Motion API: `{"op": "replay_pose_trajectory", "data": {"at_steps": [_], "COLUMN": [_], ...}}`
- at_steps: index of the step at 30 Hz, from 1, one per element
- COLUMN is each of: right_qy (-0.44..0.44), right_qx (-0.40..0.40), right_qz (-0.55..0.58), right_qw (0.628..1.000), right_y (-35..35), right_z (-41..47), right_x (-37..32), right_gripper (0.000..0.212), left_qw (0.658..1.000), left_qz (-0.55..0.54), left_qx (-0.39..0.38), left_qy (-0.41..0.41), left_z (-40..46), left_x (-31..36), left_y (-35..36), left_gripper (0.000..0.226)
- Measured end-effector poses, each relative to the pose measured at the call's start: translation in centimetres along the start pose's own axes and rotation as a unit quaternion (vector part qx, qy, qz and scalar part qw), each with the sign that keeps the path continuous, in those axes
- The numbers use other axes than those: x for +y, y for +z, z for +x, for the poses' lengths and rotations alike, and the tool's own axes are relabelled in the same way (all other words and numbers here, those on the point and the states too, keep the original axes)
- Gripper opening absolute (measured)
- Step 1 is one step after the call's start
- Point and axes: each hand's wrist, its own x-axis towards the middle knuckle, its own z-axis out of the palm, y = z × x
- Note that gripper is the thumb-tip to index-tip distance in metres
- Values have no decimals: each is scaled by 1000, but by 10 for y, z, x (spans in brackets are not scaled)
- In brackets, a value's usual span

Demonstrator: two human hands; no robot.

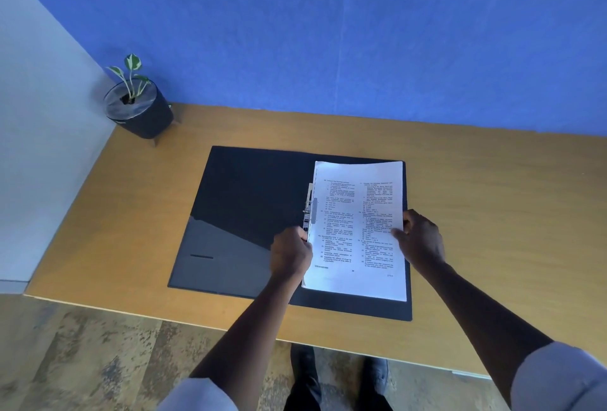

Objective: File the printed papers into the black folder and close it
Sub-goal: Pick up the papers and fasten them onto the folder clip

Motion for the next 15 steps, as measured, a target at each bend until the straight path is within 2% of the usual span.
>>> {"op": "replay_pose_trajectory", "data": {"at_steps": [4, 9, 15], "right_qy": [1, 13, -8], "right_qx": [12, 17, 9], "right_qz": [-61, -35, -16], "right_qw": [998, 999, 1000], "right_y": [7, 11, 6], "right_z": [0, -1, 0], "right_x": [2, 6, 6], "right_gripper": [30, 38, 35], "left_qw": [1000, 1000, 999], "left_qz": [4, 22, 33], "left_qx": [7, 20, 32], "left_qy": [-3, 7, 9], "left_z": [-2, -8, -13], "left_x": [1, 2, 4], "left_y": [1, 2, 1], "left_gripper": [19, 19, 17]}}
